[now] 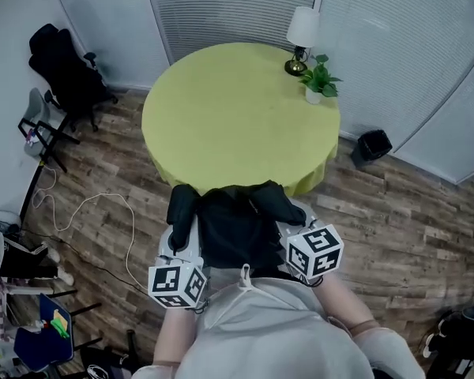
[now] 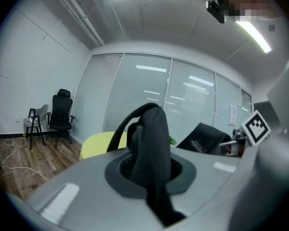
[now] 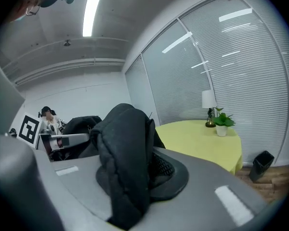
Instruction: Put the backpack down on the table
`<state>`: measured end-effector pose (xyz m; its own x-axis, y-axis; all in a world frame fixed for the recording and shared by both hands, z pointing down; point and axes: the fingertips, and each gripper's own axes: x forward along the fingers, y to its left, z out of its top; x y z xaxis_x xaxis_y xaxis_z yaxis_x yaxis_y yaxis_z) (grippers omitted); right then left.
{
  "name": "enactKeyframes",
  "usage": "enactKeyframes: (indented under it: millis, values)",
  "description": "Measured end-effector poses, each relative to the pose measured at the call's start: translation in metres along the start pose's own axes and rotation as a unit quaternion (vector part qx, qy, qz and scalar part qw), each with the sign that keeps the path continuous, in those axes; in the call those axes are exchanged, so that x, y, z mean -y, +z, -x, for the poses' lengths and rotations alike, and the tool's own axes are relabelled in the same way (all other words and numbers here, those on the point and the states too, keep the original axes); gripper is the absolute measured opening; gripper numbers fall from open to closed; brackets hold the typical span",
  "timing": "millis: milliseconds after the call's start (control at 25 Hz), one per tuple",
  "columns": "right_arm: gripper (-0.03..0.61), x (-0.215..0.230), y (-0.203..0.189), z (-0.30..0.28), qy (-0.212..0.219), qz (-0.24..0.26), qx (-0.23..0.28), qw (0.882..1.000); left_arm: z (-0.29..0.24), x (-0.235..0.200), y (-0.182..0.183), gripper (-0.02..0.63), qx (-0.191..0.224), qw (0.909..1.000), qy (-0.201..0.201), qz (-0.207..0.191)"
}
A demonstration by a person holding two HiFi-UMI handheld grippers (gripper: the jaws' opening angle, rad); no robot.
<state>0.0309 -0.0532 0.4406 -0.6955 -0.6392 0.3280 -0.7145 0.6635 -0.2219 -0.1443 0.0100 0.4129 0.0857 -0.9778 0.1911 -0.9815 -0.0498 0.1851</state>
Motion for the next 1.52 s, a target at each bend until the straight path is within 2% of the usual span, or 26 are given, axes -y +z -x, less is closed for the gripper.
enactKeyframes:
  millis: [120,320,560,760,960,1520]
  values:
    - [0.031,0.040,0.031,-0.023,0.021,0.015,0.002,1.000,-0.046,0.011,0.016,0.026,0.013,0.9998,0.012,0.004]
    - [0.031,0.107,0.080,-0.058,0.040,0.036,0.013,0.998,-0.114,0.034,0.039,0.026,0.041,0.9989,0.006,0.023]
    - [0.031,0.166,0.108,-0.091,0.040,0.030,0.011,0.999,-0.181,0.047,0.050,0.026,0.033,0.9992,0.005,0.021]
    - [0.031,0.188,0.122,-0.127,0.031,0.023,0.005,0.999,-0.232,0.030,0.059,0.026,0.025,0.9994,0.002,0.022]
    - [0.031,0.206,0.143,-0.169,0.010,0.016,0.011,1.000,-0.284,0.006,0.076,0.026,0.023,0.9993,-0.021,0.019]
    - [0.031,0.244,0.197,-0.329,-0.025,0.006,0.012,1.000,-0.429,-0.099,0.111,0.026,0.018,0.9987,-0.047,0.011]
